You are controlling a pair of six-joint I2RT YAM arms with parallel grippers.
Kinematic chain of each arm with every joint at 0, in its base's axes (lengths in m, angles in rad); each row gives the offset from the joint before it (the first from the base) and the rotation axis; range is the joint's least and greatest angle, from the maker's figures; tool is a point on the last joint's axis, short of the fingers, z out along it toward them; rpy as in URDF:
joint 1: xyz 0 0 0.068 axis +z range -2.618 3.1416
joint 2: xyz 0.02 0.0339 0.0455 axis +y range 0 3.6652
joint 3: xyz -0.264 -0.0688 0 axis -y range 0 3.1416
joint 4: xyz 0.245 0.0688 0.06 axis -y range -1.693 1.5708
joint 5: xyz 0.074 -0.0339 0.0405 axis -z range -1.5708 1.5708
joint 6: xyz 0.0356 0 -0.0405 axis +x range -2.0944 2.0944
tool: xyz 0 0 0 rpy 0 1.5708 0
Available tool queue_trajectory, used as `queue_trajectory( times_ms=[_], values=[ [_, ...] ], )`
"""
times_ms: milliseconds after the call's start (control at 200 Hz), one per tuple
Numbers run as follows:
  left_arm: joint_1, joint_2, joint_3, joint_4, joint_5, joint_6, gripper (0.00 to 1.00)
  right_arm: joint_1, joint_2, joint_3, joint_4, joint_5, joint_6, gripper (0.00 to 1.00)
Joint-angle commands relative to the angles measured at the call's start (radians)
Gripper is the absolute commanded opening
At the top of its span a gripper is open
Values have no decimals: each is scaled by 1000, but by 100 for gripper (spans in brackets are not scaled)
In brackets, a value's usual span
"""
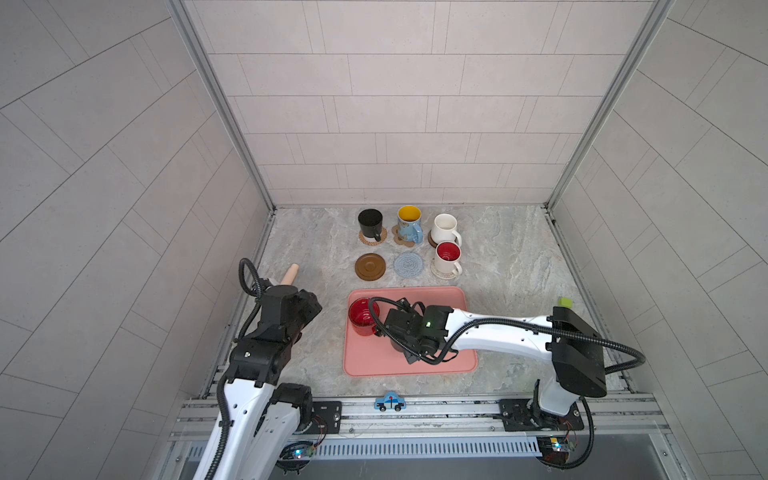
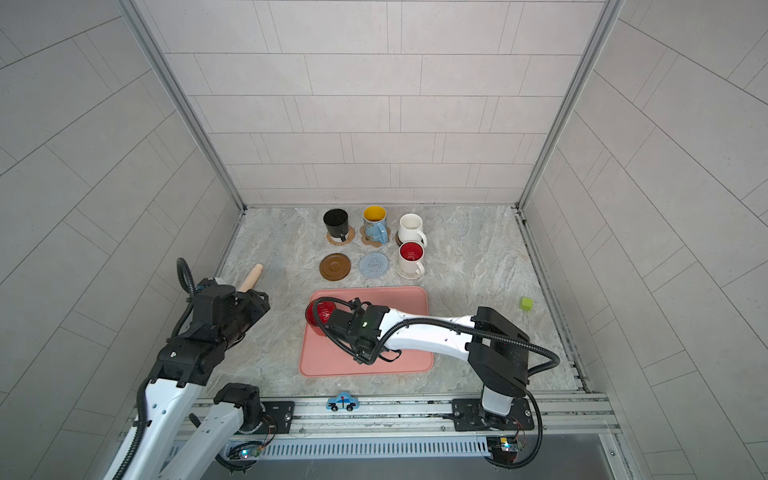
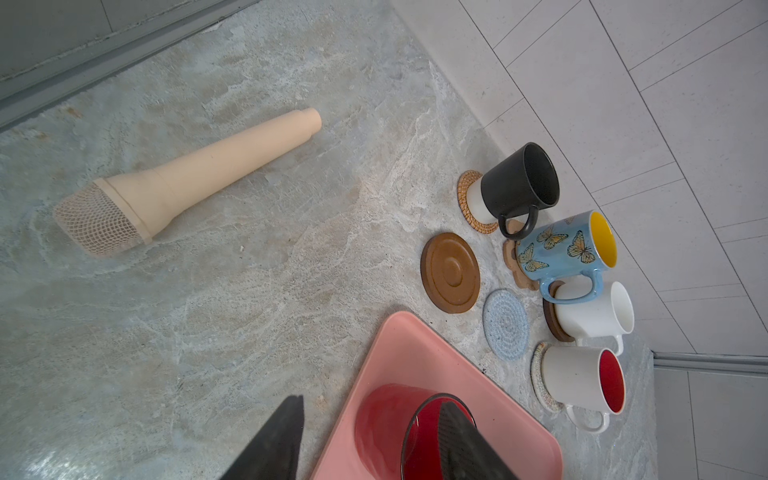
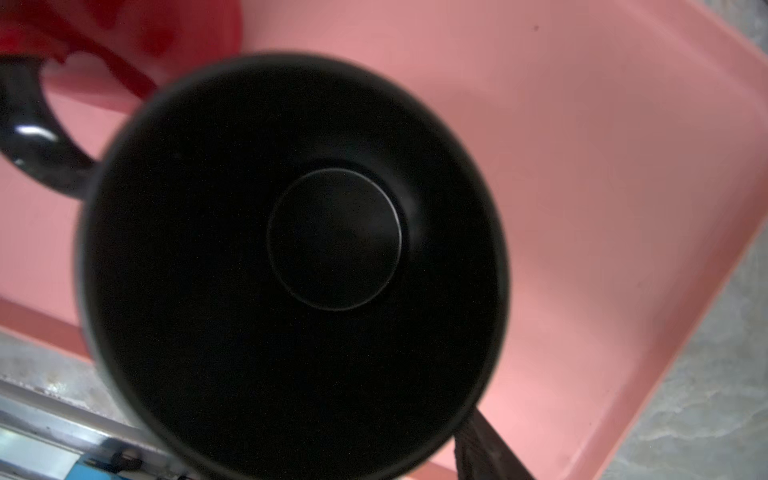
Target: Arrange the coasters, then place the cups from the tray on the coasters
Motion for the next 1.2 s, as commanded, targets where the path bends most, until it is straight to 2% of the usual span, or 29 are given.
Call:
queue_trajectory(
  times_ms=[0,210,480,786,1196],
  values=[
    [6,-14,33,-27,-26,-6,59,-4,-16,-1,34,-20,-39,52],
    [6,-17,34,-33,-29,-8,59,-5,-12,-21,67,-28,-39,38],
    [6,-16,43,-35,-30,-8,59,-7,-17,-51,96,-24,-44,28],
    [5,-20,39,-41,-36,-5,59,-8,-48,-80,136,-7,-46,12],
    [7,-19,36,-41,-39,-5,59,-16,-115,-97,117,51,-74,8]
  ],
)
